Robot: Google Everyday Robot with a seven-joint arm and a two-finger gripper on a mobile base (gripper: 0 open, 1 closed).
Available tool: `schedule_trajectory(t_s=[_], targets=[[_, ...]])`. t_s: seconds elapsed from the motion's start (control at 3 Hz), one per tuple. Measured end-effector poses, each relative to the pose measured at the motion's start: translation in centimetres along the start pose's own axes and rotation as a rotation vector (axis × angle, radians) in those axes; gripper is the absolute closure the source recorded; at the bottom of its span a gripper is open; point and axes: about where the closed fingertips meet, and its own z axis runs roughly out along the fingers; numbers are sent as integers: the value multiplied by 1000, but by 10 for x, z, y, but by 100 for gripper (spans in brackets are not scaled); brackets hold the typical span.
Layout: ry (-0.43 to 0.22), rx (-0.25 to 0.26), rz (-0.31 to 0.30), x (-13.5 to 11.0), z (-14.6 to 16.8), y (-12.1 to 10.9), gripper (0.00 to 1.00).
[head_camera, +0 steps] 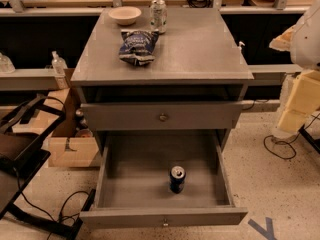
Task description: Pick pepsi can from middle drawer and place on counter
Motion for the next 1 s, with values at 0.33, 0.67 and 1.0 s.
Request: schedule_trajectory(t_s=[0.33, 0.67, 1.0], targets=[[-5, 3, 2, 0, 1, 0, 0], [-25, 14, 10, 1, 3, 3, 0], [-156, -33, -9, 12, 55, 37, 0]])
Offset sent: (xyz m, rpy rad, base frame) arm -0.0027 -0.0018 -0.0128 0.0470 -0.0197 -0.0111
